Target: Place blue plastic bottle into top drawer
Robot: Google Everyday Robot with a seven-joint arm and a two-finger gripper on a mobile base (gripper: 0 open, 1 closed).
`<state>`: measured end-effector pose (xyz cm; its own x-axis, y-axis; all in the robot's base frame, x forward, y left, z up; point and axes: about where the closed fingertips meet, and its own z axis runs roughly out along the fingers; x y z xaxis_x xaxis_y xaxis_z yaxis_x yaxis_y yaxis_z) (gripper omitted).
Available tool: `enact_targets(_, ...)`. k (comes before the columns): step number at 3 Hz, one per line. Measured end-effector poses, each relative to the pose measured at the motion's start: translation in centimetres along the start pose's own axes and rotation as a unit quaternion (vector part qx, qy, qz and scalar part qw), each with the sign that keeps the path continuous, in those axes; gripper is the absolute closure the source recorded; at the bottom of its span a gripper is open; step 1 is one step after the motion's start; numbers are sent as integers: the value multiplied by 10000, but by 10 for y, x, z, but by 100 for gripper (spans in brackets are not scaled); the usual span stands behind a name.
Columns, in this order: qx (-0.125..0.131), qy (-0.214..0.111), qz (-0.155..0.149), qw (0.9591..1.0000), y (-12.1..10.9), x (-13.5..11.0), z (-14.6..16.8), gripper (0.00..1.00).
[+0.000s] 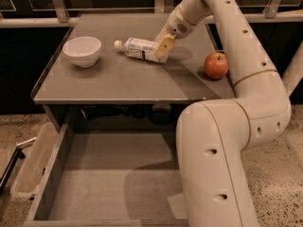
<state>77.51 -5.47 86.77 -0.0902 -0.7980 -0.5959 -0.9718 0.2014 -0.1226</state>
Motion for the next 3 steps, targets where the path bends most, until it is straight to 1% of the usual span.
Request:
enact_targets(1,0,0,0,10000,0,0,0,100)
enact_targets(2,1,-25,70,10000,-4,3,10,100)
enact_targets(3,4,-28,74,10000,-4,1,8,100)
